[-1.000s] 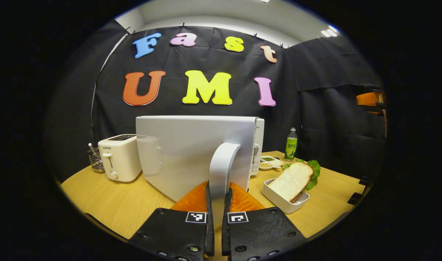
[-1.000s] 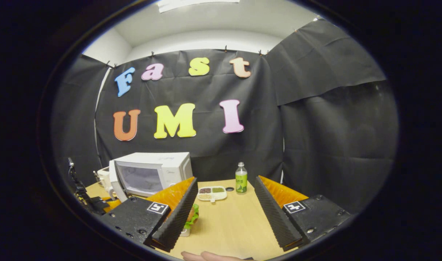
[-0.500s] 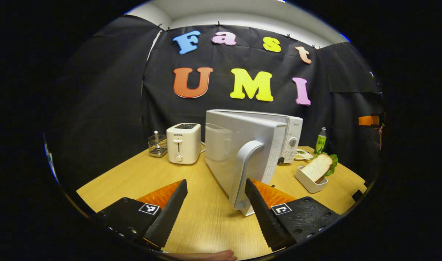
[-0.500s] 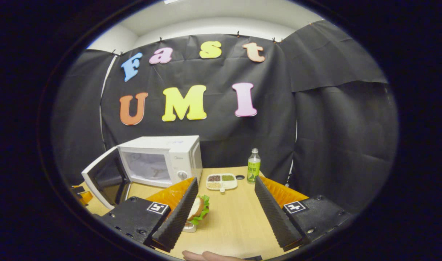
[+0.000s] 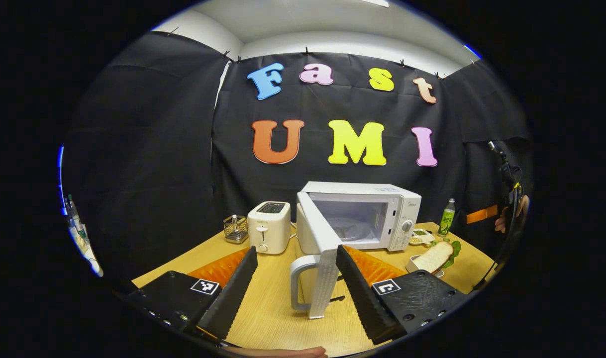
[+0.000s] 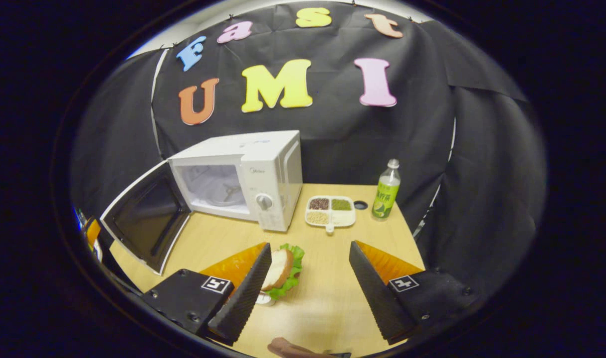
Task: Open the microwave oven with the left hand, put the food in, and close the microwave oven.
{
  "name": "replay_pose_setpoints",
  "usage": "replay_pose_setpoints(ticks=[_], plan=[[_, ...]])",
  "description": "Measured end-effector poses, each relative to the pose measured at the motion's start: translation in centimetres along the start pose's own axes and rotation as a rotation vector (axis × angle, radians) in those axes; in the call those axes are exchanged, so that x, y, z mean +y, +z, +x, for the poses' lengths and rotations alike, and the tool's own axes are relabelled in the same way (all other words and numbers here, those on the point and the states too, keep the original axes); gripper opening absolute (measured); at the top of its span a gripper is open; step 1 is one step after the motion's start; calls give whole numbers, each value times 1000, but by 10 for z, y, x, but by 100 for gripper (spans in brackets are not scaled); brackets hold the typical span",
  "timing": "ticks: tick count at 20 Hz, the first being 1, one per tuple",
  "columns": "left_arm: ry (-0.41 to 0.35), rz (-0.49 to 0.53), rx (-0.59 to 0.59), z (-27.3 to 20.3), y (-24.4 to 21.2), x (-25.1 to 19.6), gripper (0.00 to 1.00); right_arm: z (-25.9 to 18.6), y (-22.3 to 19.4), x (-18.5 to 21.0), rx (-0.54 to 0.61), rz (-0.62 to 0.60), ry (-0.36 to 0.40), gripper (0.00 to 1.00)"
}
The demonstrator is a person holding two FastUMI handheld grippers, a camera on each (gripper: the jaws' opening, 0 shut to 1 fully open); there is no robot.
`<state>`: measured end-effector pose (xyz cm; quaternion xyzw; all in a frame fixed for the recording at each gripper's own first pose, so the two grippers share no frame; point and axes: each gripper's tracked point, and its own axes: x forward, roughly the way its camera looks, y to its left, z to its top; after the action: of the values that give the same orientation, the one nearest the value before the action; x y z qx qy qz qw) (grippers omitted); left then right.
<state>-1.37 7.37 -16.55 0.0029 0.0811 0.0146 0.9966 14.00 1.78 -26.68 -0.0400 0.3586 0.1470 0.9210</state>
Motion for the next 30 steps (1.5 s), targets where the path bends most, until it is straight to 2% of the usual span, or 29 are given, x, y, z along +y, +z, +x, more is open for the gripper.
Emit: replay_pose_setpoints(ticks=[1, 2, 3, 4, 7, 10, 11, 12, 13, 14, 15, 17, 18, 19, 20, 21, 22, 23, 24, 25, 27, 28, 29, 30], plan=[[3, 11, -17, 0, 8, -3, 95, 10, -7, -2, 60, 13, 26, 100], [6, 21, -35, 0, 16, -6, 95, 20, -14, -2, 120, 35, 67, 92], [12, 30, -45, 0, 22, -8, 95, 30, -22, 2, 183, 67, 122, 100], [16, 36, -50, 1, 27, -11, 95, 37, -29, 6, 242, 112, 176, 87], [26, 52, -67, 2, 37, -22, 95, 57, -41, 9, 363, 259, 311, 80], [25, 61, -75, 10, 36, -34, 95, 74, -48, 10, 439, 385, 441, 77], [27, 59, -63, 12, 34, -37, 95, 76, -52, 14, 473, 435, 489, 83], [29, 58, -60, 13, 34, -40, 94, 79, -55, 14, 499, 479, 517, 82], [32, 62, -60, 13, 35, -42, 84, 84, -57, 12, 505, 512, 521, 81], [33, 70, -58, 15, 35, -43, 95, 87, -57, 13, 510, 528, 544, 78], [39, 81, -54, 15, 33, -43, 95, 85, -60, 20, 521, 541, 581, 73], [56, 96, -40, 17, 27, -41, 96, 77, -65, 33, 554, 560, 652, 46], [59, 95, -31, 17, 25, -40, 97, 78, -66, 34, 551, 571, 653, 38], [58, 89, -26, 18, 23, -40, 97, 74, -68, 35, 560, 562, 662, 42], [54, 83, -23, 18, 22, -40, 97, 73, -65, 34, 557, 559, 660, 41], [54, 83, -26, 18, 22, -38, 96, 70, -64, 35, 553, 553, 655, 31], [57, 87, -33, 18, 24, -35, 97, 68, -63, 35, 542, 542, 645, 40], [60, 89, -40, 18, 25, -30, 100, 63, -58, 33, 526, 526, 632, 30], [59, 83, -43, 18, 26, -27, 97, 58, -54, 33, 513, 507, 622, 30], [54, 74, -45, 18, 25, -27, 97, 52, -48, 35, 494, 489, 613, 39], [45, 55, -52, 17, 26, -21, 97, 39, -37, 42, 456, 440, 597, 39], [42, 48, -57, 16, 26, -18, 97, 32, -34, 46, 443, 409, 591, 30], [40, 42, -61, 14, 26, -15, 97, 26, -32, 53, 432, 376, 584, 39], [36, 38, -68, 12, 26, -11, 97, 20, -30, 61, 425, 344, 577, 39]])
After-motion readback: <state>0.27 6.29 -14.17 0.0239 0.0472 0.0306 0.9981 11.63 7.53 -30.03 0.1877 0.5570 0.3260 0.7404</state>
